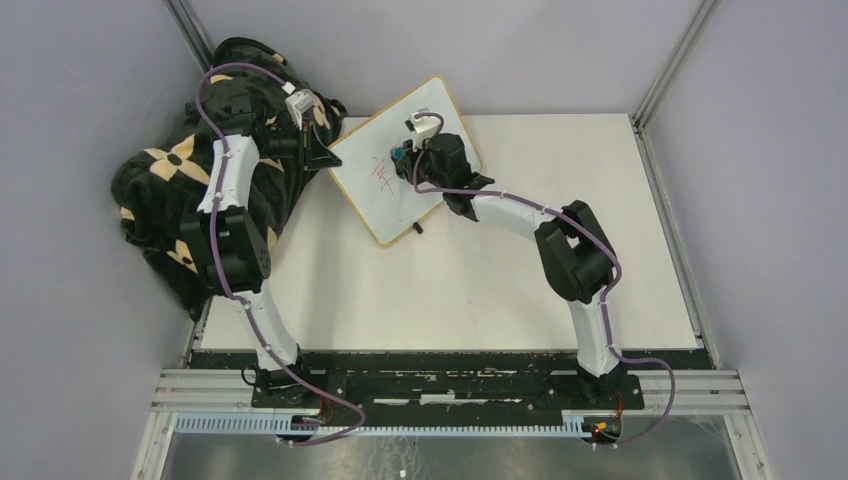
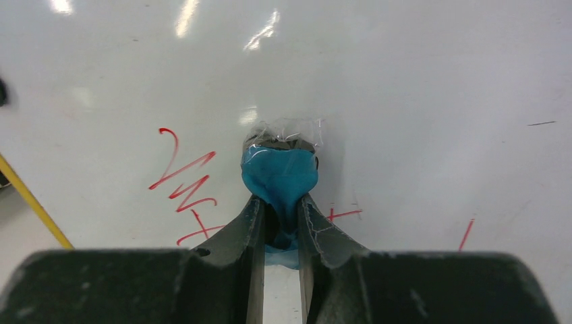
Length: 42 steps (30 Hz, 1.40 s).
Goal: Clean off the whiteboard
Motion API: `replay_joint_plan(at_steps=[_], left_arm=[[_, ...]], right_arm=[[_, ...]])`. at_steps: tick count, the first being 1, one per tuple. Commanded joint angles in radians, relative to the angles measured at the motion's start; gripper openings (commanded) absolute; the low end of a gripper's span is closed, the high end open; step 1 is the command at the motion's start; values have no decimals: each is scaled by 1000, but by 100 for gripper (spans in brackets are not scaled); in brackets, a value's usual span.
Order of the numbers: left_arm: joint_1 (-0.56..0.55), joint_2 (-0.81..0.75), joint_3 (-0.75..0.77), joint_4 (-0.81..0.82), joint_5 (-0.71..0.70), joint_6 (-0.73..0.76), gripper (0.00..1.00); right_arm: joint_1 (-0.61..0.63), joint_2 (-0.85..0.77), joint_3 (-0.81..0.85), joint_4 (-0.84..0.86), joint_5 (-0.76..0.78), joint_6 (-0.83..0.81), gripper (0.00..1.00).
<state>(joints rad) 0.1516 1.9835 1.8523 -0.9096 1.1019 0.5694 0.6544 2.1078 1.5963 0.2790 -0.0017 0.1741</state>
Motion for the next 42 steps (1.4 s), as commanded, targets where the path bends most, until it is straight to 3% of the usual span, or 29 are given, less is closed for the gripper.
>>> replay_joint_plan(at_steps=[1, 7, 15, 21, 37, 42], left_arm=[[-48, 17, -2, 1, -8, 120, 3], [-47, 13, -7, 3, -12, 120, 3], [-48, 8, -5, 4, -19, 118, 3], [-49, 13, -6, 4, -15, 116, 3], [-59, 18, -10, 4, -19, 112, 3], [-64, 18, -13, 2, -21, 112, 3]], right_arm=[[32, -15, -5, 25, -66, 8, 1], [-36, 47, 40, -18, -19, 17, 0], [-191, 23, -61, 48, 15, 71, 1], [-235, 24, -72, 52, -5, 88, 1], [41, -13, -87, 87, -30, 58, 1], [70, 0, -65, 84, -25, 55, 1]])
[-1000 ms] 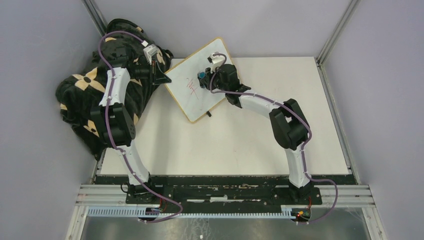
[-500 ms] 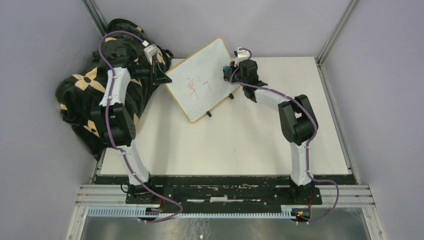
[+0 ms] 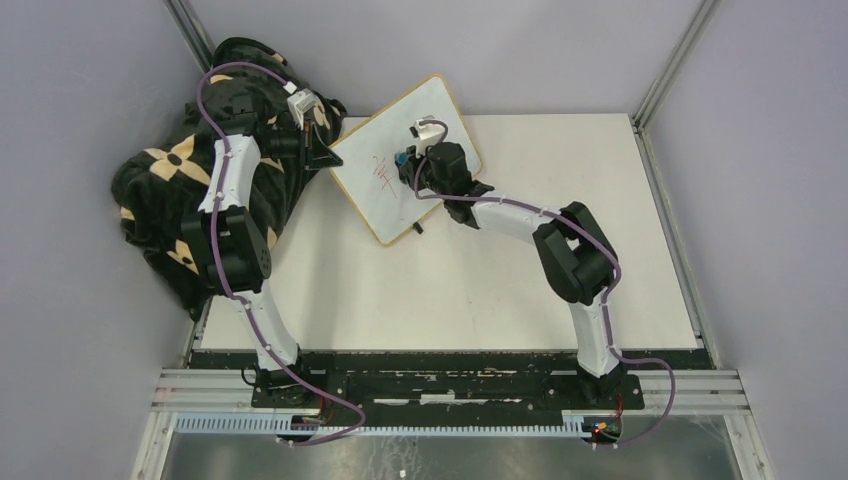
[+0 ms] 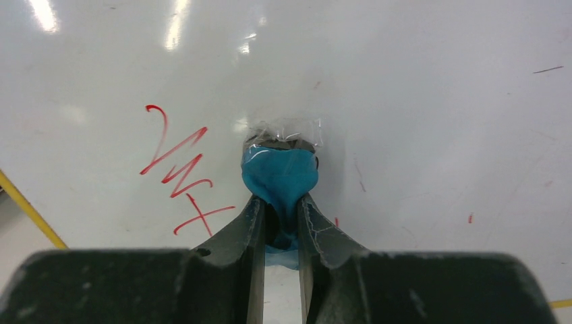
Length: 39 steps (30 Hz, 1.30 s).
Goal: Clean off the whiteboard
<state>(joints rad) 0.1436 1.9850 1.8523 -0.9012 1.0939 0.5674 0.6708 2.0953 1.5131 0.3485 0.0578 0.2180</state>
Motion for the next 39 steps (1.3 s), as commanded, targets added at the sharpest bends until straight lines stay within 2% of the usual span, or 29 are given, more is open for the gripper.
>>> replay_joint_plan(at_steps=[1, 5, 14, 20, 28, 39], left_arm=[[-56, 16, -14, -6, -13, 112, 3], [-56, 13, -17, -6, -16, 112, 3], [-57, 8, -18, -5, -23, 109, 3], [-58, 10, -19, -6, -23, 110, 3], [-59, 10, -24, -5, -26, 109, 3], [-62, 12, -27, -5, -19, 108, 3]], right_arm=[[53, 17, 23, 5, -66, 7, 1], [17, 35, 31, -35, -24, -2, 0], [-156, -2, -51, -17, 26, 21, 1], [-221, -23, -92, -11, 42, 25, 1], [-200, -36, -116, 19, -31, 69, 1], [-32, -26, -48, 9, -64, 70, 1]])
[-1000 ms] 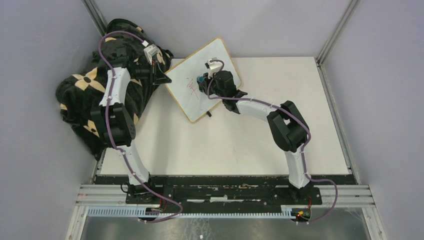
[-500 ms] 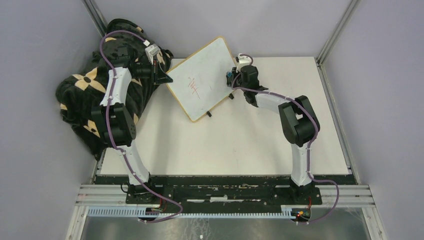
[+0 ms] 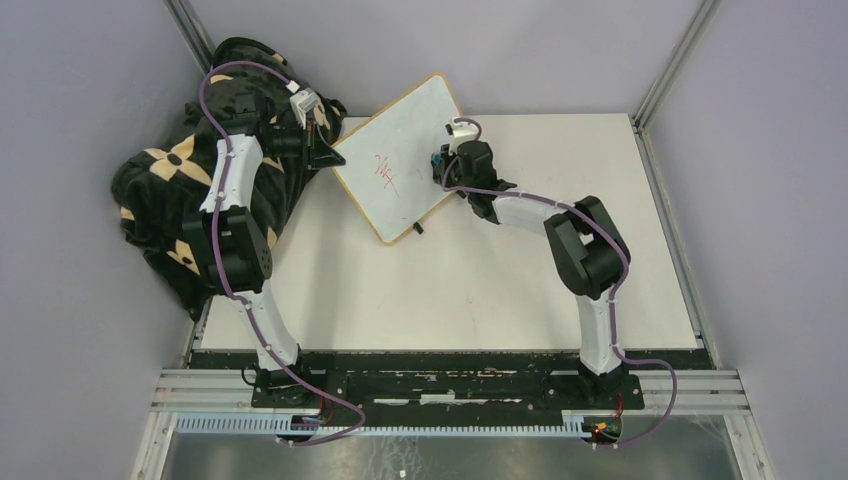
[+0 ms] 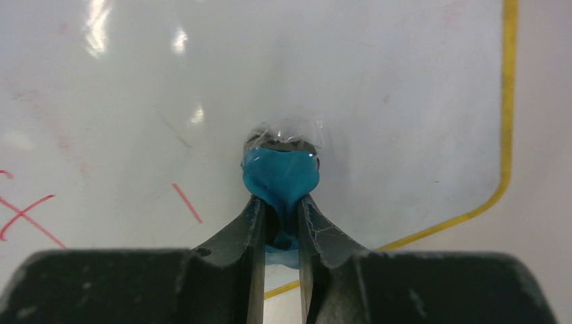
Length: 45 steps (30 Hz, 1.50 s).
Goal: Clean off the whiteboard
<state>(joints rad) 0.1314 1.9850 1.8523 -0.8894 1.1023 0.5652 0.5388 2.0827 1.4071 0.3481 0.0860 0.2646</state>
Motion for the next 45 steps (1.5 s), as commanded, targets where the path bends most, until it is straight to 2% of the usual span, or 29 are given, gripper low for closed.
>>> replay_joint_plan(at_steps=[1, 7, 14, 27, 33, 45], left_arm=[[-49, 12, -28, -18, -27, 111, 3], [-48, 8, -36, -17, -29, 114, 3], [-48, 12, -31, -17, -27, 111, 3], [-49, 11, -33, -17, -41, 105, 3], [-49, 15, -33, -16, -49, 105, 3], [-49, 19, -35, -16, -65, 62, 3]], right_arm=[[110, -11, 66, 9, -96, 26, 1], [145, -1, 95, 23, -112, 51, 1], [148, -32, 20, 88, -107, 64, 1], [93, -83, -83, 15, 167, 56, 1], [42, -97, -102, 8, 156, 76, 1], [38, -116, -83, 12, 122, 52, 1]])
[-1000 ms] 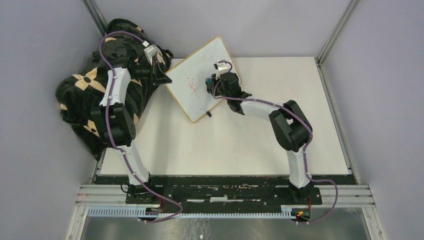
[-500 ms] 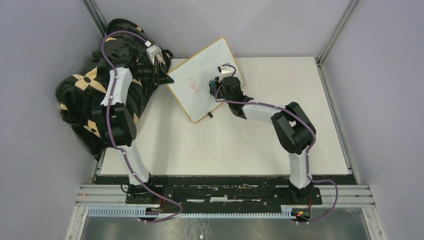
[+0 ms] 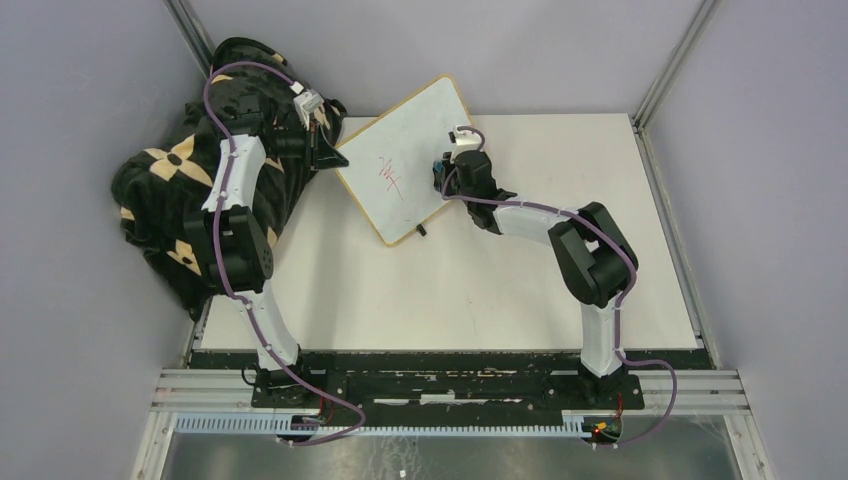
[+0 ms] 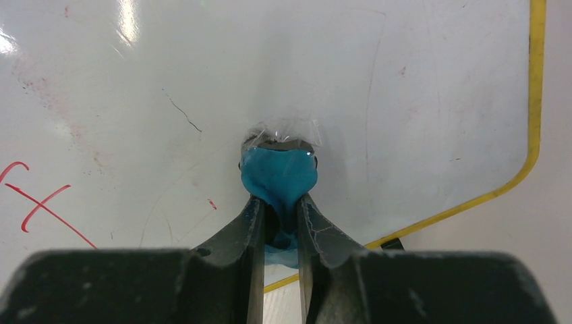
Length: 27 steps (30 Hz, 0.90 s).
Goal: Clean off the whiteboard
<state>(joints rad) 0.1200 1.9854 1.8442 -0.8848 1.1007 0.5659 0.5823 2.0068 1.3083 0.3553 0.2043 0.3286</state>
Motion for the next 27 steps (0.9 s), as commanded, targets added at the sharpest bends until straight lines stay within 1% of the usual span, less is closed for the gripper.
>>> replay_joint_plan(at_steps=[1, 7, 11, 14, 21, 27], left_arm=[[-37, 18, -31, -14, -65, 50, 3], [-37, -6, -83, 61, -80, -8, 3], [-37, 1, -76, 69, -76, -20, 3], [-37, 6, -71, 69, -71, -23, 3], [-38, 4, -65, 69, -73, -25, 3], [-37, 9, -57, 69, -77, -26, 3]], right_arm=[[-4, -37, 25, 4, -8, -9, 1], [42, -16, 91, -4, -62, -7, 1], [101, 16, 152, -26, -101, -23, 1], [128, 38, 174, -31, -103, -28, 1], [110, 71, 184, -64, -53, -31, 1], [51, 32, 87, -44, -14, -19, 0]])
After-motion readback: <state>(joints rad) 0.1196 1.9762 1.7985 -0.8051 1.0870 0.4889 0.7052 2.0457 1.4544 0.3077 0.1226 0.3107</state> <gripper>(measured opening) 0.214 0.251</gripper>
